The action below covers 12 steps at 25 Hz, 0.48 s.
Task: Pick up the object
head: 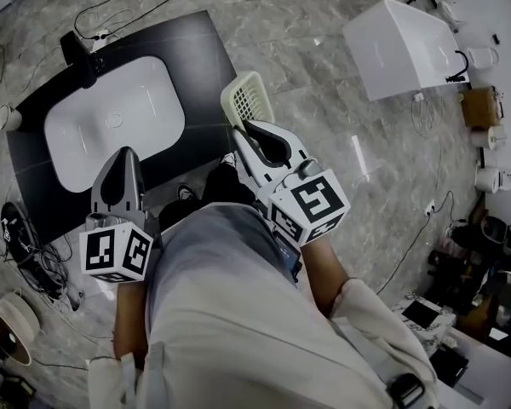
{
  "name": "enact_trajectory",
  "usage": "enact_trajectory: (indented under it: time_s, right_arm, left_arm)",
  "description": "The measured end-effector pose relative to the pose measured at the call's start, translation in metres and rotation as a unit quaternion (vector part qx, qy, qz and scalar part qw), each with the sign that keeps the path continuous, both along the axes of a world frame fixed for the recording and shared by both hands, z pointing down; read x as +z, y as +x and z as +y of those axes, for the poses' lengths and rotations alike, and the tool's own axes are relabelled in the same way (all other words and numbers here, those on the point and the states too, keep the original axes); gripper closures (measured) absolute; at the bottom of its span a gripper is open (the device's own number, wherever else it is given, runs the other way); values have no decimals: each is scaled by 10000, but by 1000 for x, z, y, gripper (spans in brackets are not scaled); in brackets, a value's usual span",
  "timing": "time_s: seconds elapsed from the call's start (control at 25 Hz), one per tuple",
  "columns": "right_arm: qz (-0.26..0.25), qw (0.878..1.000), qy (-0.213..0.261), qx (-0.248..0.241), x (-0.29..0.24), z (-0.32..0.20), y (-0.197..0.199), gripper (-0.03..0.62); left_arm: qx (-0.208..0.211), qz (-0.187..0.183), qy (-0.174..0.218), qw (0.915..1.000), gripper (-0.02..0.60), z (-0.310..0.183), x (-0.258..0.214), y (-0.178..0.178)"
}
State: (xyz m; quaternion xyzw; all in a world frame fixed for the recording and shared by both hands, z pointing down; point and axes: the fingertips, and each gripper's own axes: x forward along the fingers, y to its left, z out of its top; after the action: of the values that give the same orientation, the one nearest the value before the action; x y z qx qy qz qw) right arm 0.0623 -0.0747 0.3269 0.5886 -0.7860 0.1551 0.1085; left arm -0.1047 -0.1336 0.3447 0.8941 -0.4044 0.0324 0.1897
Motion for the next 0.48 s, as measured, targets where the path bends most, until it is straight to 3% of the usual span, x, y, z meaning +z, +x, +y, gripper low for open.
enact_trajectory:
  time_s: [0.48]
  right_arm:
    - [27, 9994, 30, -340, -9, 6, -13, 543]
  left_arm:
    - [-121, -94, -36, 9999, 583, 8, -3, -3]
